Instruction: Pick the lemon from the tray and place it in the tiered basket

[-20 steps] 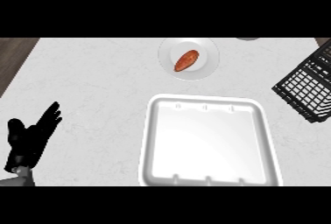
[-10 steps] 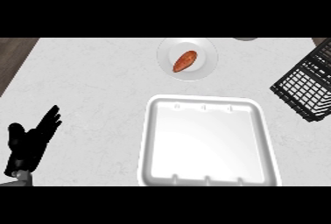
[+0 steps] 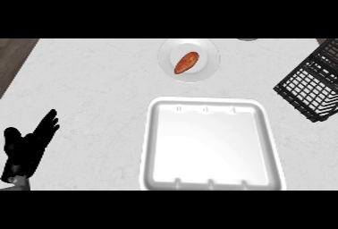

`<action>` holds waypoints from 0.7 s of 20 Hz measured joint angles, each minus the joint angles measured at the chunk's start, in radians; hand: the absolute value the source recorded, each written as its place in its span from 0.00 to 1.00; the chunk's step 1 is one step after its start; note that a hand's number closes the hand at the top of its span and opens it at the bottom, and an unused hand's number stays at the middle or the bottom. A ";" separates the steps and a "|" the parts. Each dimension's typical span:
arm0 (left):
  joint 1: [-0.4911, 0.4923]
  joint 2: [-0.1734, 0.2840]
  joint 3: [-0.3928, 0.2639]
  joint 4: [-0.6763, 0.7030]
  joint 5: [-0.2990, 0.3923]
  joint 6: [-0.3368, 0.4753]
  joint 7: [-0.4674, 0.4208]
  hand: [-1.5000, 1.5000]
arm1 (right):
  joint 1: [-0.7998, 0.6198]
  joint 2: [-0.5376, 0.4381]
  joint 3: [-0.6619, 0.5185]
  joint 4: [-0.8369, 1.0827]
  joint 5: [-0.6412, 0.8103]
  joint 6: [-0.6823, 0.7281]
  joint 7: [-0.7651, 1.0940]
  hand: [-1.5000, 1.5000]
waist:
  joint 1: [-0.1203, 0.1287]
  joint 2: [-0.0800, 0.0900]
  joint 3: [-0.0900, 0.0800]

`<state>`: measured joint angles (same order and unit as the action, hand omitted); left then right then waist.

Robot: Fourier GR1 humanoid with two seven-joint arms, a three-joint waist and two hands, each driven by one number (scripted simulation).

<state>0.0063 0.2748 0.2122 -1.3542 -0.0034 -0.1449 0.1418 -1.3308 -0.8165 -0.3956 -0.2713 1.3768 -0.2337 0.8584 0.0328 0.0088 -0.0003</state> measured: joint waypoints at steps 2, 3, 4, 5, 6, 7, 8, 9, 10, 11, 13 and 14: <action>0.006 0.010 0.010 0.002 0.006 -0.007 0.003 0.50 | -0.008 -0.002 -0.022 -0.030 -0.022 -0.026 0.040 0.00 | -0.009 -0.004 0.000; 0.011 0.009 0.011 0.004 0.004 -0.005 -0.001 0.50 | -0.014 -0.004 -0.035 -0.046 -0.035 -0.031 0.056 0.00 | -0.014 -0.007 0.000; 0.009 0.010 0.016 0.005 0.006 -0.001 0.003 0.50 | -0.017 -0.008 -0.049 -0.065 -0.050 -0.036 0.065 0.00 | -0.022 -0.010 0.000; 0.025 0.009 0.018 -0.002 0.007 -0.002 0.001 0.50 | -0.009 -0.007 -0.067 -0.086 -0.071 -0.047 0.067 0.00 | -0.029 -0.014 0.000; 0.037 0.006 0.019 -0.015 0.008 0.000 0.007 0.50 | -0.004 -0.008 -0.086 -0.108 -0.092 -0.062 0.068 0.00 | -0.034 -0.018 0.000; 0.038 0.007 0.023 -0.016 0.009 0.005 0.014 0.50 | 0.007 -0.005 -0.105 -0.134 -0.115 -0.081 0.062 0.00 | -0.044 -0.021 0.000; 0.045 0.003 0.023 -0.013 0.005 0.010 0.007 0.50 | 0.016 0.002 -0.123 -0.161 -0.139 -0.102 0.056 0.00 | -0.050 -0.023 0.001; 0.054 -0.001 0.022 -0.018 0.003 0.014 0.007 0.50 | 0.027 0.006 -0.139 -0.191 -0.162 -0.116 0.048 0.00 | -0.058 -0.027 0.001; 0.060 0.003 0.031 -0.018 0.009 0.012 0.007 0.50 | 0.039 0.011 -0.153 -0.224 -0.184 -0.128 0.035 0.00 | -0.069 -0.031 0.001; 0.063 0.007 0.038 -0.014 0.011 0.013 0.007 0.50 | 0.056 0.021 -0.166 -0.257 -0.206 -0.140 0.022 0.00 | -0.078 -0.035 0.000; 0.072 0.009 0.045 -0.015 0.011 0.016 0.008 0.50 | 0.087 0.039 -0.194 -0.328 -0.257 -0.153 -0.005 0.00 | -0.094 -0.041 0.001; 0.079 0.011 0.050 -0.015 0.014 0.016 0.008 0.50 | 0.106 0.046 -0.207 -0.364 -0.283 -0.149 -0.018 0.00 | -0.101 -0.043 0.001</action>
